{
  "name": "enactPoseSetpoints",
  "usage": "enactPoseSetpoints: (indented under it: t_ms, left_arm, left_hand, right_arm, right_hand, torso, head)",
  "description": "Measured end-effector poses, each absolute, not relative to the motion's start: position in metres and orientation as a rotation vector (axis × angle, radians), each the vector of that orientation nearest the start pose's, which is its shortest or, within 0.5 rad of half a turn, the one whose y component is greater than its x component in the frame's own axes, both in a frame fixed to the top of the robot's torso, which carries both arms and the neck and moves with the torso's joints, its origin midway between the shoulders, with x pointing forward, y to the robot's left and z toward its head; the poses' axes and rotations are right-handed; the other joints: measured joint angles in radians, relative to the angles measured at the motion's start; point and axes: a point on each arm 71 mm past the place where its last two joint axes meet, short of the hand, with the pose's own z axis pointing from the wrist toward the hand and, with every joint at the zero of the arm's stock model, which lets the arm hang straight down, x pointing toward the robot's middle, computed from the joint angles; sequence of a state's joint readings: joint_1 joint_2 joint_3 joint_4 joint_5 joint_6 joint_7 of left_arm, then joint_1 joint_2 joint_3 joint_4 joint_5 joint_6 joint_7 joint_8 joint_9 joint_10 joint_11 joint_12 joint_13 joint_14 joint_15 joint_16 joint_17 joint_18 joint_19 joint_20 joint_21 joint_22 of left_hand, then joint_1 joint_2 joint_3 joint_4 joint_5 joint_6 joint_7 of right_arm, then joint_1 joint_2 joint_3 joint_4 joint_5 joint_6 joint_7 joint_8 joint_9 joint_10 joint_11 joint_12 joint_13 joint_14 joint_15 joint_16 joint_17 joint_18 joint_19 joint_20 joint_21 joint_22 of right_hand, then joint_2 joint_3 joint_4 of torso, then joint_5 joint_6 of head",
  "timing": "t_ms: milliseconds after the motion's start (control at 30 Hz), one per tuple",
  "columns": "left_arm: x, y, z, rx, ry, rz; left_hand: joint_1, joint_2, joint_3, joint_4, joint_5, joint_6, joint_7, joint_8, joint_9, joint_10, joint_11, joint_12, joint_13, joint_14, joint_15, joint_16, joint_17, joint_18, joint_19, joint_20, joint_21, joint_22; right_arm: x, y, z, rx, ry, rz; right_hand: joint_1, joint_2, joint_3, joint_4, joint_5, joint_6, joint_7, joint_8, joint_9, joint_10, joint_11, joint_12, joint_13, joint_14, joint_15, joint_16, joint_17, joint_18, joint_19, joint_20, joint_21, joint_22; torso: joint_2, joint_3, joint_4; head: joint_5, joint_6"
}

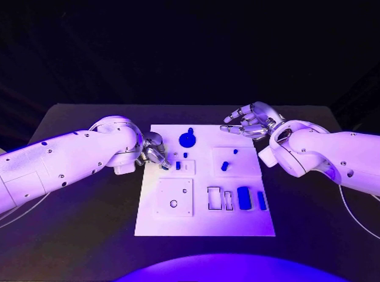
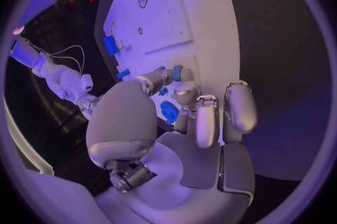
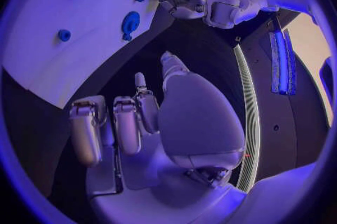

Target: Assemble the parts on the task board

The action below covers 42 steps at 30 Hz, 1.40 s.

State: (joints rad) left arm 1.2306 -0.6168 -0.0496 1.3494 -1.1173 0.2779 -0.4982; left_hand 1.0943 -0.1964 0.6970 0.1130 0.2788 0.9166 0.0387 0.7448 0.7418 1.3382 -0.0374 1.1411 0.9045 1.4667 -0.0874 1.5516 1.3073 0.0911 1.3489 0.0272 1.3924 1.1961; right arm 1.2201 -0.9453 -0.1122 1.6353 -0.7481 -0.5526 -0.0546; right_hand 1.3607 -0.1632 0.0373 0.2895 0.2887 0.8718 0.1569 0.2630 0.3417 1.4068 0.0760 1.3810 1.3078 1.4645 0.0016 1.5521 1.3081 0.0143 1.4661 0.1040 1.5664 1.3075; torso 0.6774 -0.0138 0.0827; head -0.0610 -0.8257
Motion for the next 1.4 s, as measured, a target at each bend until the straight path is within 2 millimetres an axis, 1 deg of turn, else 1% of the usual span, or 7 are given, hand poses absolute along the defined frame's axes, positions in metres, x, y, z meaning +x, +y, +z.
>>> enactPoseSetpoints:
  t_ms: [267, 367, 467, 700, 900, 1200, 1400]
  left_arm:
    - [0.5025, 0.1479, -0.2289, 0.029, 2.414, -0.414]
    - [0.5029, 0.1482, -0.2290, 0.031, 2.414, -0.410]
    - [0.5034, 0.1488, -0.2293, 0.033, 2.412, -0.403]
    - [0.5038, 0.1488, -0.2294, 0.043, 2.405, -0.390]
    - [0.5039, 0.1486, -0.2294, 0.051, 2.401, -0.383]
    - [0.5039, 0.1483, -0.2296, 0.059, 2.398, -0.379]
    - [0.5038, 0.1483, -0.2296, 0.061, 2.397, -0.377]
  left_hand:
    - [-0.015, 0.018, -0.037, 0.036, 0.000, 0.000, 0.000, 0.000, -0.004, -0.004, 0.003, 0.000, -0.005, 0.000, 0.000, 0.000, 0.000, 0.000, 0.000, 0.000, -0.004, -0.003]
    - [-0.028, 0.014, -0.052, 0.052, 0.000, 0.000, 0.000, 0.000, -0.004, -0.008, 0.001, 0.000, -0.007, 0.000, 0.000, 0.000, 0.000, 0.000, 0.000, 0.000, -0.004, -0.003]
    - [-0.042, 0.001, -0.074, 0.069, 0.000, 0.004, -0.004, -0.002, -0.004, -0.016, -0.002, 0.000, -0.009, 0.000, 0.000, 0.000, 0.000, 0.000, 0.000, 0.000, -0.004, -0.004]
    - [-0.064, -0.007, -0.118, 0.101, 0.000, 0.008, -0.007, -0.002, -0.003, -0.019, 0.000, 0.000, -0.011, 0.000, 0.000, -0.003, 0.000, 0.000, -0.003, 0.003, -0.008, -0.006]
    - [-0.068, -0.004, -0.143, 0.120, 0.000, 0.007, -0.006, -0.002, -0.003, -0.020, 0.002, 0.000, -0.014, 0.000, 0.000, -0.004, 0.000, 0.000, -0.003, 0.003, -0.008, -0.008]
    - [-0.072, -0.008, -0.170, 0.134, 0.000, 0.008, -0.006, -0.002, -0.003, -0.020, 0.002, 0.000, -0.014, 0.000, 0.000, -0.004, 0.000, 0.000, -0.003, 0.003, -0.008, -0.008]
    - [-0.079, -0.014, -0.216, 0.163, 0.000, 0.008, -0.005, -0.002, -0.003, -0.020, 0.002, 0.000, -0.014, 0.000, 0.000, -0.004, 0.000, 0.000, -0.003, 0.003, -0.008, -0.008]
  right_arm:
    - [0.4635, -0.2361, -0.1928, 0.622, 1.662, 0.880]
    - [0.4634, -0.2362, -0.1928, 0.622, 1.662, 0.880]
    - [0.4632, -0.2362, -0.1928, 0.622, 1.662, 0.880]
    - [0.4629, -0.2364, -0.1927, 0.622, 1.663, 0.879]
    - [0.4627, -0.2368, -0.1926, 0.622, 1.662, 0.879]
    - [0.4625, -0.2368, -0.1925, 0.621, 1.663, 0.879]
    - [0.4624, -0.2367, -0.1925, 0.621, 1.663, 0.879]
  right_hand:
    - [0.000, 0.000, 0.000, 0.000, 0.000, 0.000, 0.000, 0.000, 0.000, 0.000, 0.000, 0.000, 0.000, 0.000, 0.000, 0.000, 0.000, 0.000, 0.000, 0.000, 0.000, 0.001]
    - [0.000, 0.000, 0.000, 0.000, 0.000, 0.000, 0.000, 0.000, 0.000, 0.000, 0.000, 0.000, 0.000, 0.000, 0.000, 0.000, 0.000, 0.000, 0.000, 0.000, 0.000, 0.000]
    - [0.000, 0.000, -0.002, 0.002, 0.000, 0.000, 0.000, 0.000, 0.000, 0.000, 0.000, 0.000, 0.000, 0.000, 0.000, 0.000, 0.000, 0.000, 0.000, 0.000, 0.000, 0.000]
    - [-0.004, 0.004, -0.003, 0.003, 0.000, 0.000, 0.000, 0.000, 0.000, 0.000, 0.000, 0.000, 0.000, 0.000, 0.000, 0.000, 0.000, 0.000, 0.000, 0.000, 0.000, 0.000]
    - [-0.008, 0.000, -0.003, 0.003, 0.000, 0.000, 0.000, 0.000, 0.000, 0.000, 0.000, 0.000, 0.000, 0.000, 0.000, 0.000, 0.000, 0.000, 0.000, 0.000, 0.000, 0.000]
    - [-0.008, 0.000, -0.006, 0.006, 0.000, 0.000, 0.000, 0.000, 0.000, 0.000, 0.000, 0.000, 0.000, 0.000, 0.000, 0.000, 0.000, 0.000, 0.000, 0.000, 0.000, 0.000]
    - [-0.008, 0.000, -0.008, 0.003, 0.000, 0.000, 0.000, 0.000, 0.000, 0.000, 0.000, 0.000, 0.000, 0.000, 0.000, 0.000, -0.001, 0.000, 0.000, 0.000, 0.000, 0.000]
  torso:
    - [0.000, -0.0001, 0.0000]
    - [0.000, -0.0005, 0.0000]
    - [0.000, -0.0006, 0.0004]
    - [0.000, -0.0010, 0.0006]
    - [0.000, -0.0011, 0.0006]
    - [0.000, -0.0011, 0.0005]
    - [0.000, -0.0012, 0.0001]
  head:
    - [-0.003, 0.000]
    - [-0.004, 0.001]
    - [-0.005, 0.001]
    - [-0.007, 0.001]
    - [-0.008, 0.001]
    - [-0.008, 0.001]
    - [-0.008, 0.001]
